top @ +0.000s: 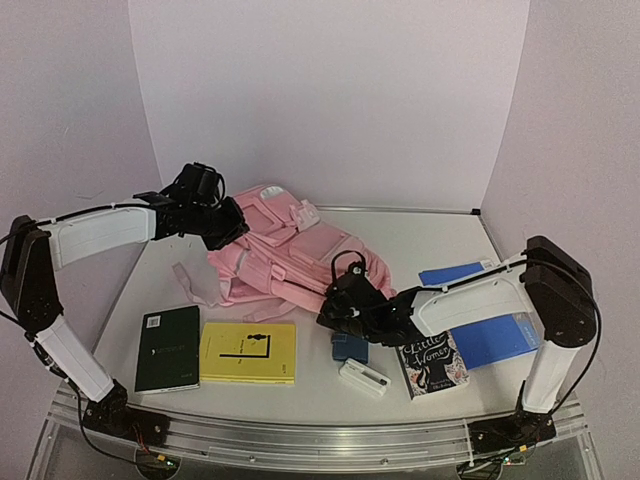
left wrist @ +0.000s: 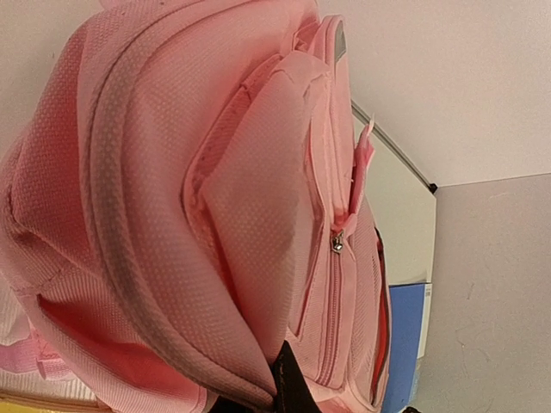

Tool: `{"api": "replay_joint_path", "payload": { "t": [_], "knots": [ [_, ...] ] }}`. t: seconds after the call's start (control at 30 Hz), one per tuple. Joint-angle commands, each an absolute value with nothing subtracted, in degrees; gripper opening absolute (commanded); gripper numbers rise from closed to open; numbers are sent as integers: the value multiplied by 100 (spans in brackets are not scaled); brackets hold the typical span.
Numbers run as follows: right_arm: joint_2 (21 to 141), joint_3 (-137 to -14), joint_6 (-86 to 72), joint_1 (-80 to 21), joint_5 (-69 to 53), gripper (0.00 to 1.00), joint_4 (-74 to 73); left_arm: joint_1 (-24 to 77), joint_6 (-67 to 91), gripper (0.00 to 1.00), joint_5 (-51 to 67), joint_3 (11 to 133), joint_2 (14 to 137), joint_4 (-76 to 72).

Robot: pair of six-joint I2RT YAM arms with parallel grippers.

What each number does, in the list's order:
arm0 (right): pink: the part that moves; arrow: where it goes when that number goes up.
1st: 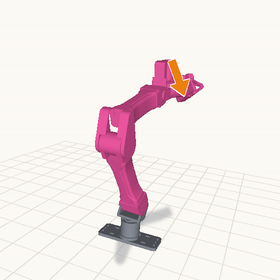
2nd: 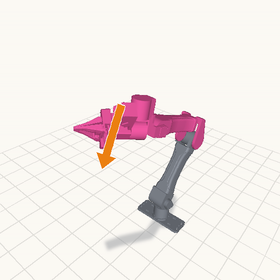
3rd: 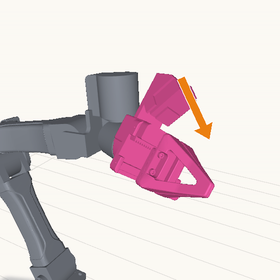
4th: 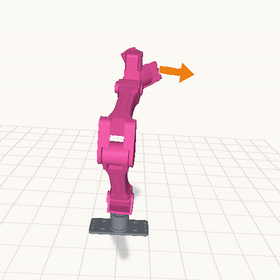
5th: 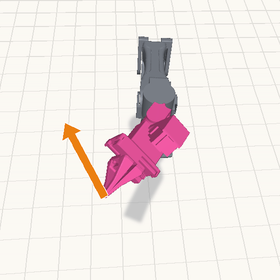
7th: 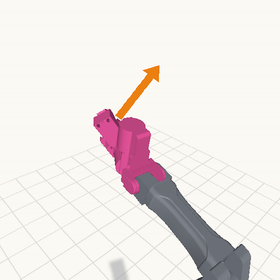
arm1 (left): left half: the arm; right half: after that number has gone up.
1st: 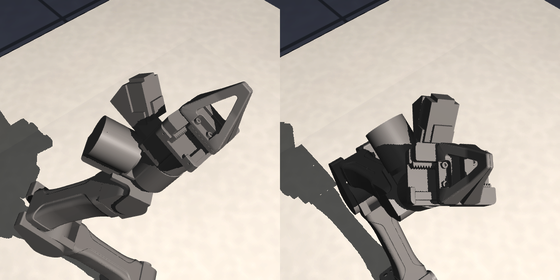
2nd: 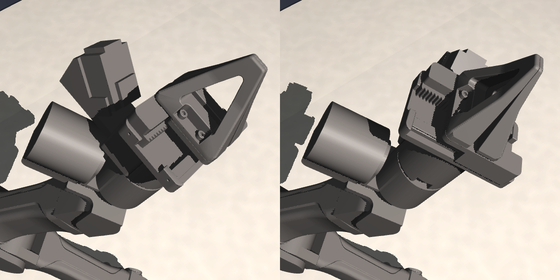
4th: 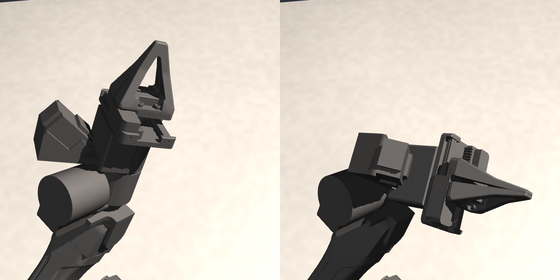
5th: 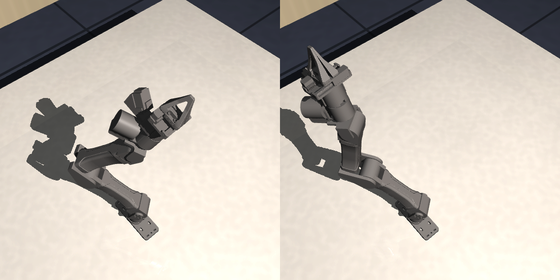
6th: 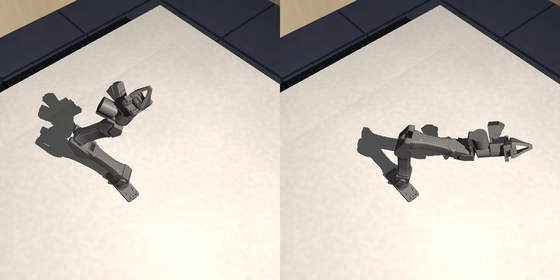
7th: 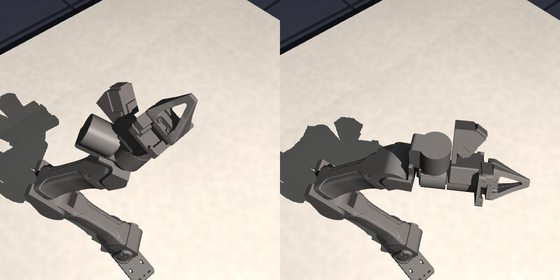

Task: Pack the student bag
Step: Unzip the student bag at the center of the board.

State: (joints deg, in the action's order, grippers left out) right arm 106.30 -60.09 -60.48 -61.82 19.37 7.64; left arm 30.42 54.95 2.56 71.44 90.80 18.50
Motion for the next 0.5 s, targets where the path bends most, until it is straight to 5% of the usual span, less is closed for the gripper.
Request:
{"api": "replay_joint_path", "payload": {
  "t": [0.0, 0.47],
  "knots": [
    [10407, -5651, -6220, -6085, 1929, 0, 534, 2648, 4990, 0, -42, 7605, 8786, 1569],
    [10178, -5417, -5343, -5723, 1126, 0, 1076, 1772, 3735, 0, 530, 7551, 9112, 1599]
  ]
}}
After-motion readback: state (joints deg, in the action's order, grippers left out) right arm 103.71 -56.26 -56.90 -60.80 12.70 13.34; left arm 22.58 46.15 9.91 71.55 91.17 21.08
